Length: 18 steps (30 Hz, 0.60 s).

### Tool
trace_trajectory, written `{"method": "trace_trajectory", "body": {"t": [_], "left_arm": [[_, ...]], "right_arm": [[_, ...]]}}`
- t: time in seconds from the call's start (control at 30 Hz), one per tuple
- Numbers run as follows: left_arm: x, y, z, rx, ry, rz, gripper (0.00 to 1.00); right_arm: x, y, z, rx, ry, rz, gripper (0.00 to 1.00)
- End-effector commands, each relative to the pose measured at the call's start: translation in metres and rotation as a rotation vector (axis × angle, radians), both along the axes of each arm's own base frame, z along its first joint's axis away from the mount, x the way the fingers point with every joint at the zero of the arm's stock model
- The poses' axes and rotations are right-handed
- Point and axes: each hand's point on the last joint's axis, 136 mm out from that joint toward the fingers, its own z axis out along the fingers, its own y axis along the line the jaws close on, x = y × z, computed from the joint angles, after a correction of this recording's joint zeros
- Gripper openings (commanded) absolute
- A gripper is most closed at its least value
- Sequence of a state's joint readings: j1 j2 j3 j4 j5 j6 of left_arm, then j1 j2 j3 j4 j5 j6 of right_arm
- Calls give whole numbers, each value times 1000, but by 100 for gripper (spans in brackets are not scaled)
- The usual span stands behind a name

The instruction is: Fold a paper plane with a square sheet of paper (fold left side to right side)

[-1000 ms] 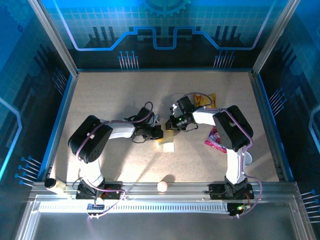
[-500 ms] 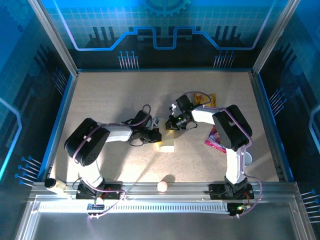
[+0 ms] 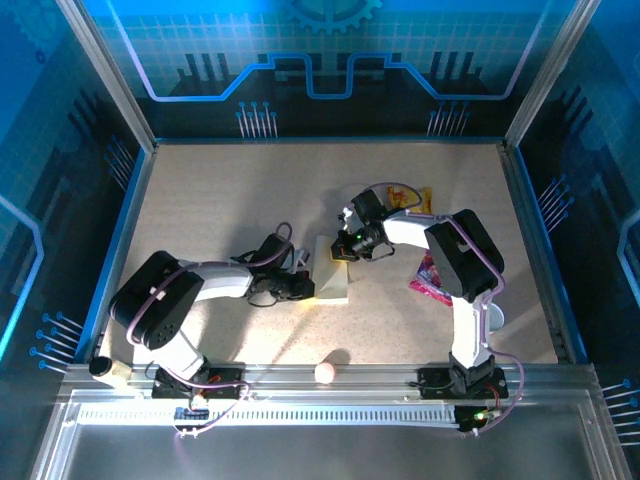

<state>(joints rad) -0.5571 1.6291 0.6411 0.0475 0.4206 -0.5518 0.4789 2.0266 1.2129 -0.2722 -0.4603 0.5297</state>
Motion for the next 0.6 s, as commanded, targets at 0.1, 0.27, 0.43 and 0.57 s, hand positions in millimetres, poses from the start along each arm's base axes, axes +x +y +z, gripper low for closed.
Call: {"method": "trace_trajectory", "body": {"t": [0.1,0.27,0.43,0.57], "left_arm": [[-45,9,-10,54,140,-46,0],[-49,10,-8,61,135,-40,0],[-47,9,-3,51,123,-35,0],[-35,9,18,27,64,-16,0]], "right_arm": [[-12,-33,-47,-195,61,-31,0],[-11,-33,-46,-195,59,-33,0],[-12,-32,-46,-189,57,-31,0],[-11,-29,-42,-177,45,-23,0]]}}
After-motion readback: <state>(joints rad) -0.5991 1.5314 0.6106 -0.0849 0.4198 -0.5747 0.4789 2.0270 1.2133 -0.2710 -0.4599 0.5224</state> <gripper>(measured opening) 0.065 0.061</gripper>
